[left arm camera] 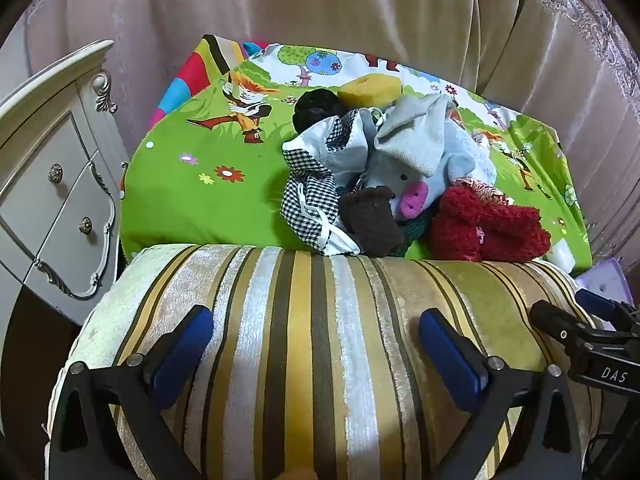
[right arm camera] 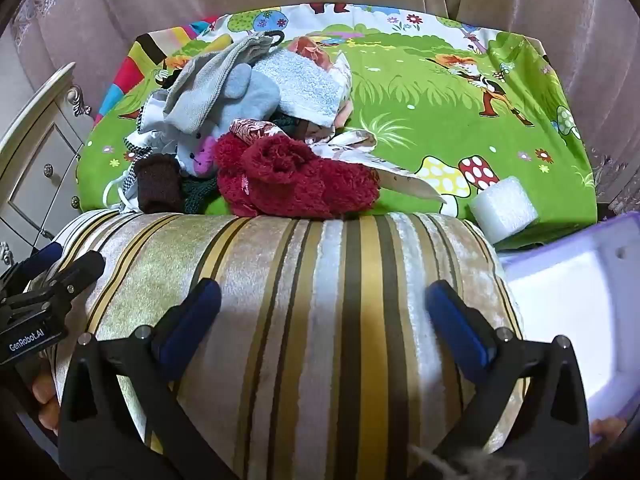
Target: Organize soft objects
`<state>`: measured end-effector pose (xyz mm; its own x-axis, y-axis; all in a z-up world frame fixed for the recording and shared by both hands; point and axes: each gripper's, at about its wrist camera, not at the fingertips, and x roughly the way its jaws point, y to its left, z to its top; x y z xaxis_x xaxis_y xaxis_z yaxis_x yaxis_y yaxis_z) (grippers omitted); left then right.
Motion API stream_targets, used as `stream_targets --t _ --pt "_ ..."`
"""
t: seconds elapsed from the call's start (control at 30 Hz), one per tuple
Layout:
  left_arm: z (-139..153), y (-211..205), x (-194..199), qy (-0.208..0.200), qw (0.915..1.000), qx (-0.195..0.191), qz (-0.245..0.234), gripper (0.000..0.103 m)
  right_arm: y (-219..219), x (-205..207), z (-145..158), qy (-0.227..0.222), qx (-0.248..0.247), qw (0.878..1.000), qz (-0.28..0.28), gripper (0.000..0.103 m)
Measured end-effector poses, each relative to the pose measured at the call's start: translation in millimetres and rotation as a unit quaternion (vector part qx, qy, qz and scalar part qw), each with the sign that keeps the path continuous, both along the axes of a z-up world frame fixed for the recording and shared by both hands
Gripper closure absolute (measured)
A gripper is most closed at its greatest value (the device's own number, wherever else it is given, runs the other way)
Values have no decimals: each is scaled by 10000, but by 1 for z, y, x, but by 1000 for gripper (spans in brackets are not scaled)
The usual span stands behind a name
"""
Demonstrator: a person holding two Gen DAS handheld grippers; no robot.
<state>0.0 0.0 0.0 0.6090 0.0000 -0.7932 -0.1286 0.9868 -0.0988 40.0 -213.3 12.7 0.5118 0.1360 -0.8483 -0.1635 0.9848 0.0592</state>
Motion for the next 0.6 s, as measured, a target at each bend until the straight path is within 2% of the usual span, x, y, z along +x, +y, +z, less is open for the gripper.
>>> stream_targets --t 0.1,0.13,0.6 --pt "0 -1 0 16 9999 120 4 0 1 1 0 -25 -24 10000 2 0" --pt "0 0 0 -11 10000 18 4 0 1 1 0 -40 -22 10000 0 0" --pt "-2 -2 5 42 10000 46 8 0 -1 1 -1 1 -41 10000 1 0"
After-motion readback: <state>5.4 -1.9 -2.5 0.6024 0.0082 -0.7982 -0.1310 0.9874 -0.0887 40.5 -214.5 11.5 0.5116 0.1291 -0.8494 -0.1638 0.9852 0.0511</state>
